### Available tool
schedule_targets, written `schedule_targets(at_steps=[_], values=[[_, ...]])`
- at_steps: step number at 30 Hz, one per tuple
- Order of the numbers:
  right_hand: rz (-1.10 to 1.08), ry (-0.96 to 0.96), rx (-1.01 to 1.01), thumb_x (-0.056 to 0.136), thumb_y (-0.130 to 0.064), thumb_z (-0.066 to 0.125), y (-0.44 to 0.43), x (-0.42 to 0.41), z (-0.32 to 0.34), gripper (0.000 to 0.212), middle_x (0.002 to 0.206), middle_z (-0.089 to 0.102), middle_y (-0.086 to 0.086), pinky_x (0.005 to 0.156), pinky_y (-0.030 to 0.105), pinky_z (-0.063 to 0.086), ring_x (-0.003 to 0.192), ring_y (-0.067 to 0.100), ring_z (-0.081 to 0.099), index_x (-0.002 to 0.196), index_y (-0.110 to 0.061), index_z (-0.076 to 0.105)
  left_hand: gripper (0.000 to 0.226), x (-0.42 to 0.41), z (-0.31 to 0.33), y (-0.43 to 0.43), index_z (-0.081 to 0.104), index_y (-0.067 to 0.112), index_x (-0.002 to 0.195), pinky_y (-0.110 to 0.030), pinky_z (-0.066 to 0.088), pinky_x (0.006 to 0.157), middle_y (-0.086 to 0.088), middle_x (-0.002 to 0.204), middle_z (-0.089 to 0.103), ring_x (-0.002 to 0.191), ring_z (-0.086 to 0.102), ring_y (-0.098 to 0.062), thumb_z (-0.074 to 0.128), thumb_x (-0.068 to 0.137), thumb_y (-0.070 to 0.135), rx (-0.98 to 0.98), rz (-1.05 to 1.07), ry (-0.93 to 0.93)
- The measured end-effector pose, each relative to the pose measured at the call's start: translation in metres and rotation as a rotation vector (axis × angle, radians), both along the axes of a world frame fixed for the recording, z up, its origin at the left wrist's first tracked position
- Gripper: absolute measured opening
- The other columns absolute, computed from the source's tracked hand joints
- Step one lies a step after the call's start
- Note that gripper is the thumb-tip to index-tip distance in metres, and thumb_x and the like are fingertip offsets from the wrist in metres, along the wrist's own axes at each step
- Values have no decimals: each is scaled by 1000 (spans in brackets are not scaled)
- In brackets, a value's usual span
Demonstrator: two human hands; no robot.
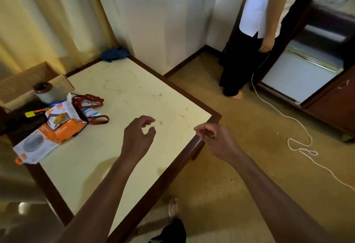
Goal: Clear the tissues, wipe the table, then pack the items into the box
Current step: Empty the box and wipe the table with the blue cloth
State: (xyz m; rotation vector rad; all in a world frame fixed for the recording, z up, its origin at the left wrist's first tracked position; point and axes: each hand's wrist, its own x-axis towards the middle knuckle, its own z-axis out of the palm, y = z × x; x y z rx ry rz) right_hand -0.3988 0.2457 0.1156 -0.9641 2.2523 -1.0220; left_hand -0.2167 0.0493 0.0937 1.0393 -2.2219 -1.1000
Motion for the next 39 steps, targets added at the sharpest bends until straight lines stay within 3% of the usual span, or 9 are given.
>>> schedule_targets(at_steps=[4,9,14,18,20,23,28,33,39], values=[[94,91,11,100,-18,66,-53,-51,-4,20,104,73,-21,86,24,59,96,-2,68,114,-27,75,24,-29,2,-33,70,25,112,-12,37,84,12,110,70,104,61,-9,68,92,13,27,79,26],[259,179,16,100,-19,65,-140,-101,5,20,99,72,-22,74,8,47,91,-6,66,111,-31,75,25,-48,9,-88,70,28,110,-10,39,80,15,108,70,101,63,-7,68,91,12,46,235,60],[414,179,8,98,-11,60,-232,-121,9,25,105,72,-15,74,5,44,93,-1,66,113,-26,74,26,-42,9,-131,70,28,109,-28,43,83,13,105,70,99,64,-11,70,90,11,54,373,48],[532,160,29,98,-11,60,-304,-131,-1,26,114,69,-12,84,16,50,97,3,66,117,-27,71,27,-34,6,-156,67,32,108,-34,50,86,13,104,68,101,64,-13,72,90,12,42,496,15],[603,196,38,96,-11,63,-348,-140,-17,26,117,69,-8,84,15,48,97,9,67,117,-24,71,29,-36,-1,-168,66,35,107,-39,56,87,15,101,67,101,65,-14,72,90,12,62,578,0],[700,246,60,95,-12,66,-412,-155,-45,26,118,68,-1,86,21,49,97,16,67,118,-22,70,31,-43,-10,-185,64,38,103,-48,61,81,20,99,65,99,65,-14,71,89,11,101,673,-23],[824,298,143,94,-16,63,-520,-181,-91,38,129,64,5,88,24,41,102,15,60,132,-18,62,31,-71,-26,-214,64,34,101,-39,55,85,12,100,65,100,64,-17,71,90,7,80,776,-78],[872,434,196,91,-27,65,-633,-197,-142,56,141,52,17,105,43,44,132,34,49,144,-18,51,26,-86,-52,-244,71,30,102,-33,51,85,20,101,69,96,65,-10,73,89,7,62,836,-116],[819,534,321,98,-48,59,-728,-201,-170,56,170,2,10,120,56,26,154,41,11,151,-39,42,28,-93,-68,-265,71,23,120,-33,49,92,13,115,70,106,63,-5,70,93,14,85,890,-139]])
